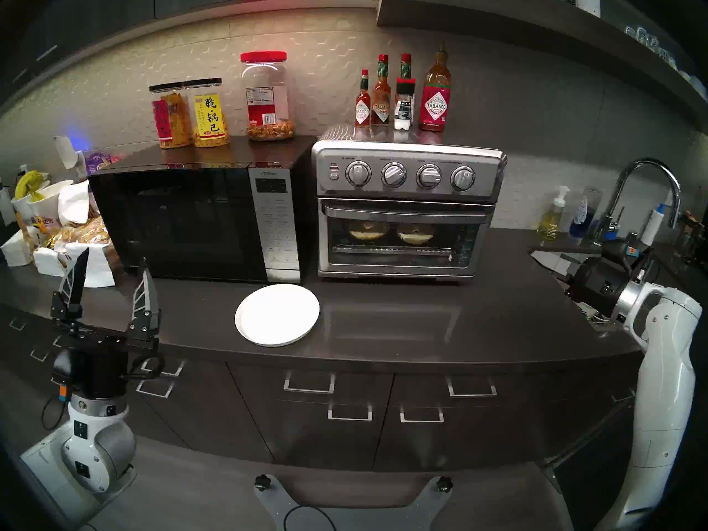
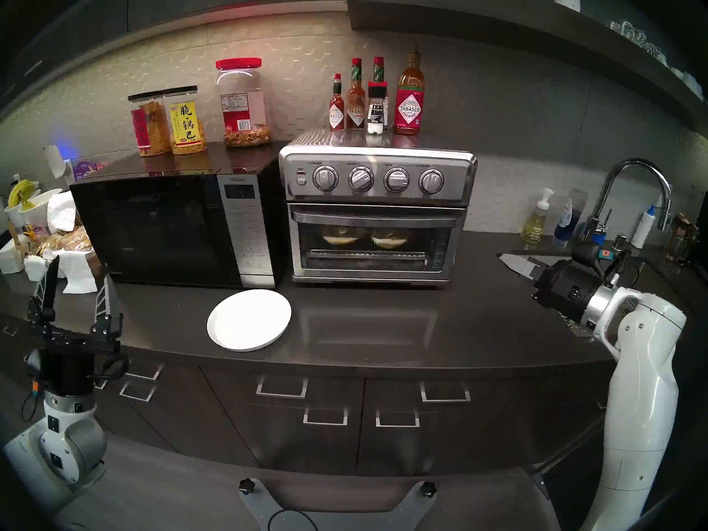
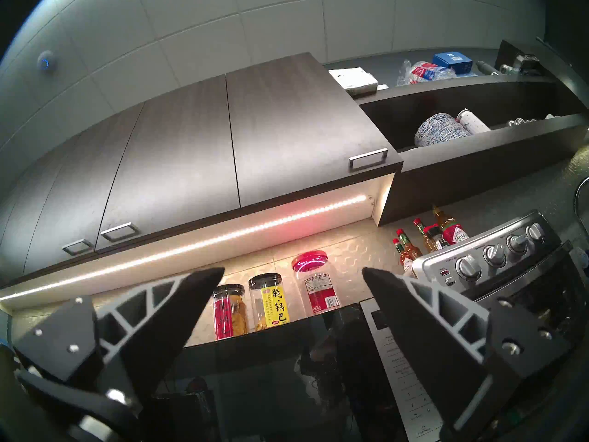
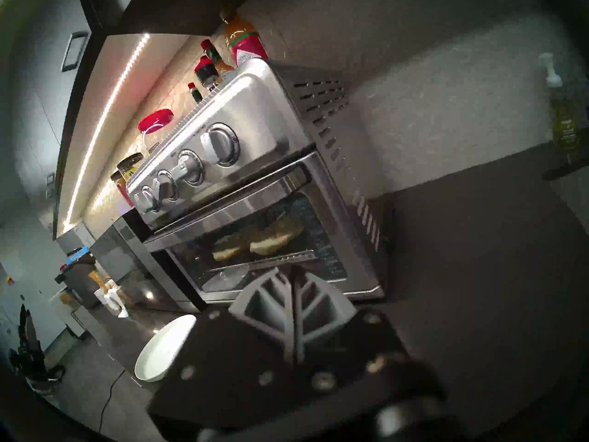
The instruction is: Open the oven and place the bagel inside on the rack
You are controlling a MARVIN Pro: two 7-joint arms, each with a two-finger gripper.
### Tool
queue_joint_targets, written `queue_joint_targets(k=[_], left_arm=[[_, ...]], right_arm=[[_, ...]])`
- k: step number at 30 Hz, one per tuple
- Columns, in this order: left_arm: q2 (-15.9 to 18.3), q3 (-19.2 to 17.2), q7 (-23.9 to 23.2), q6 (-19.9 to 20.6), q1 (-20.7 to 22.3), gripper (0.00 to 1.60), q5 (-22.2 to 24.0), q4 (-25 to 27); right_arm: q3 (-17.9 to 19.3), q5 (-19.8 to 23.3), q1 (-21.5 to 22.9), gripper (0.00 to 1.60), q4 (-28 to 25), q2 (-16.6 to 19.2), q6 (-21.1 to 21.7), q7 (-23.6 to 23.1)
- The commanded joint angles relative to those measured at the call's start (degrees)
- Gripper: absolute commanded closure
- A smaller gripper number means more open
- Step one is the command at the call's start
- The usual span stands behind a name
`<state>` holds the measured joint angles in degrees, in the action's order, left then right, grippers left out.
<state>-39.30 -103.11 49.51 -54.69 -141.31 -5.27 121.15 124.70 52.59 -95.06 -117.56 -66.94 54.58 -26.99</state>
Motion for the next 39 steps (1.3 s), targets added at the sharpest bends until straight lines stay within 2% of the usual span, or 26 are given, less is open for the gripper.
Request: queue_joint_targets(k=[1,2,8,18,26,34,39], left_arm=[[-0.1,-0.5,0.1,0.0,-0.1,0.00,0.0,1.1],[-0.1,-0.5,0.1,0.0,-0.1,0.00,0.0,1.1],[-0.1,-0.5,0.1,0.0,-0.2,0.00,0.0,1.1],[-0.1,-0.6,0.1,0.0,-0.2,0.00,0.0,1.1],[-0.1,-0.6,0.1,0.0,-0.2,0.00,0.0,1.1],[-0.1,-0.5,0.1,0.0,-0.2,0.00,0.0,1.1],[-0.1,-0.6,0.1,0.0,-0.2,0.00,0.0,1.1]], right_arm=[[-0.2,-2.2,-2.8,1.60,-4.0,-4.8,-4.6,2.2],[-0.5,-3.4,-3.5,1.60,-4.4,-5.3,-6.7,2.4],[-1.0,-5.8,-4.9,1.60,-4.7,-7.9,-11.4,1.2],[-1.4,-7.3,-7.4,1.60,-2.2,-7.0,-18.4,-4.3],[-1.5,-8.9,-8.2,1.60,-1.1,-7.2,-20.8,-6.5],[-1.1,-8.9,-9.5,1.60,-1.7,-9.2,-22.7,-8.1],[-1.0,-7.9,-9.4,1.60,-1.6,-9.4,-21.4,-8.7]])
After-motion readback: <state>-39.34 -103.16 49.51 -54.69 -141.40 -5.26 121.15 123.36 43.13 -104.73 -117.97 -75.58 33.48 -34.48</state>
